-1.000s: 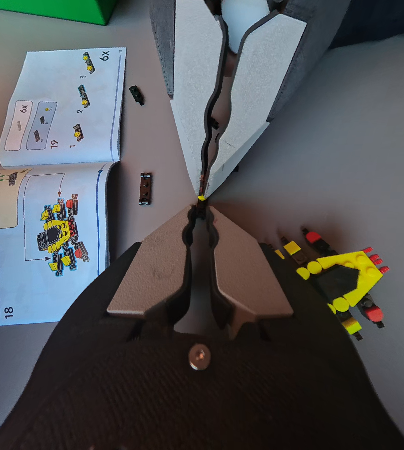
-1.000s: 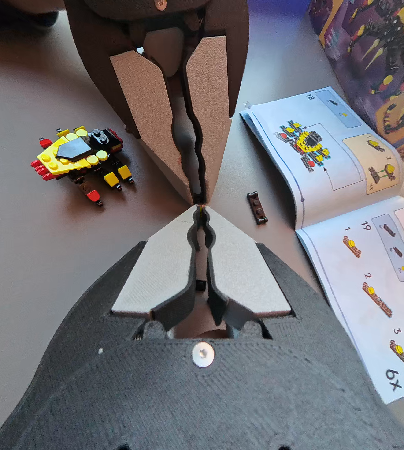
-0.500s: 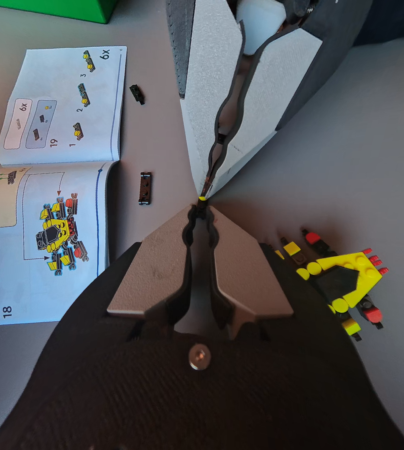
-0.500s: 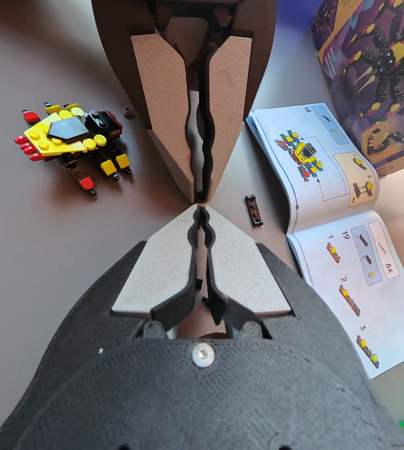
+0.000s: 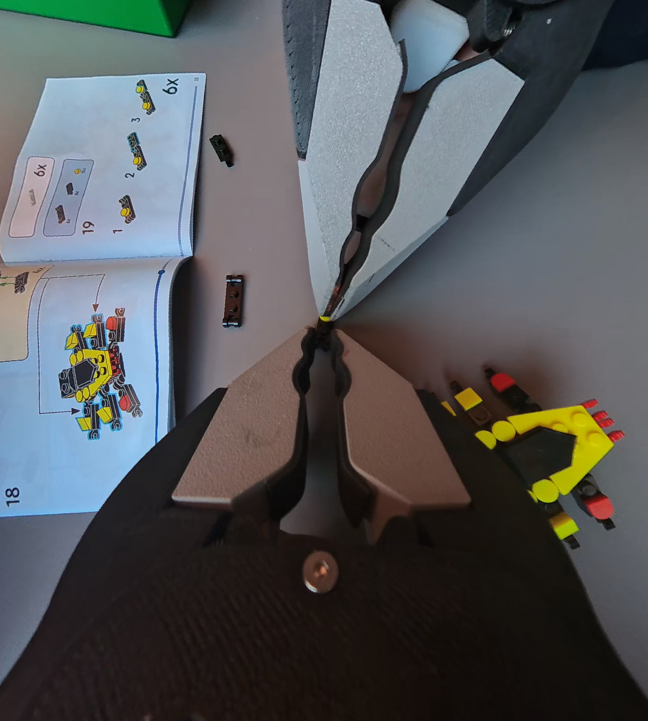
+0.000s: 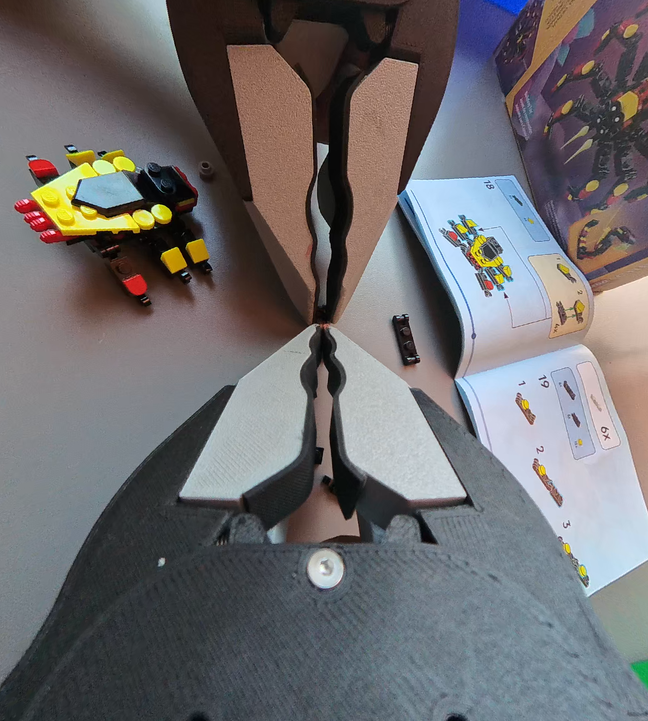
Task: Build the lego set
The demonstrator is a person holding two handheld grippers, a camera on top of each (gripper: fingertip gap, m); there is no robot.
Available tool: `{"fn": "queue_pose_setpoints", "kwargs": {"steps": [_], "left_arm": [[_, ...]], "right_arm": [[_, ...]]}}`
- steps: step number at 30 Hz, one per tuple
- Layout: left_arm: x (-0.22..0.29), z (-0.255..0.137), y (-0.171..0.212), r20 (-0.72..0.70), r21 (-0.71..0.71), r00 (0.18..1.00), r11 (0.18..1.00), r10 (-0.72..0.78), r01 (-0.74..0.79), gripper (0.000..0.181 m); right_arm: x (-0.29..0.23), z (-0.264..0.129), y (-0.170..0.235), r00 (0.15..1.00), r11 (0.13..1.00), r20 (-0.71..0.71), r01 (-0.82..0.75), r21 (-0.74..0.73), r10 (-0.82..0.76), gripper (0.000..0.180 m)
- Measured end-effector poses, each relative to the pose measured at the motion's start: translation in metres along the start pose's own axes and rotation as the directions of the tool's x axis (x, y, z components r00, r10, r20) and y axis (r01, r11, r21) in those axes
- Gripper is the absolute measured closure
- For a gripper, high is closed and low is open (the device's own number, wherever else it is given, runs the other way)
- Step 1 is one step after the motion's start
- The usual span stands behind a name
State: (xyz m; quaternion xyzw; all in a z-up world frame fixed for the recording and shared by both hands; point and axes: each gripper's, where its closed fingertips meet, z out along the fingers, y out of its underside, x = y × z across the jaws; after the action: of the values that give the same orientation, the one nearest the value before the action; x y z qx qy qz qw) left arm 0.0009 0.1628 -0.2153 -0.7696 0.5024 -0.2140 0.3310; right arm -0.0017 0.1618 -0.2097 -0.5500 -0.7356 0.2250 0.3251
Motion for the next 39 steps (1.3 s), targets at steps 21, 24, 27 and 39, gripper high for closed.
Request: {"fn": "queue_pose_setpoints", "kwargs": {"steps": [21,24,27,39], "left_arm": [[-0.0004,-0.0003,0.0002,0.004,0.0,1.0,1.0,0.0,0.0,0.176],[-0.0004,-0.0003,0.0002,0.003,0.0,1.0,1.0,-0.001,0.001,0.176],[-0.0004,-0.0003,0.0001,0.001,0.0,1.0,1.0,-0.002,0.002,0.176],[-0.0005,-0.0004,0.0001,0.002,0.0,1.0,1.0,-0.001,0.001,0.176]], "right_arm": [[0.001,0.0006,0.0012,0.999,0.999,0.02,-0.039,0.0,0.039,0.18],[0.001,0.0005,0.0012,0.999,0.999,0.021,-0.042,0.002,0.042,0.18],[0.0011,0.0004,0.0013,0.999,0.999,0.025,-0.045,0.005,0.045,0.18],[0.0006,0.0009,0.0007,0.998,0.998,0.04,-0.058,0.012,0.058,0.18]]}}
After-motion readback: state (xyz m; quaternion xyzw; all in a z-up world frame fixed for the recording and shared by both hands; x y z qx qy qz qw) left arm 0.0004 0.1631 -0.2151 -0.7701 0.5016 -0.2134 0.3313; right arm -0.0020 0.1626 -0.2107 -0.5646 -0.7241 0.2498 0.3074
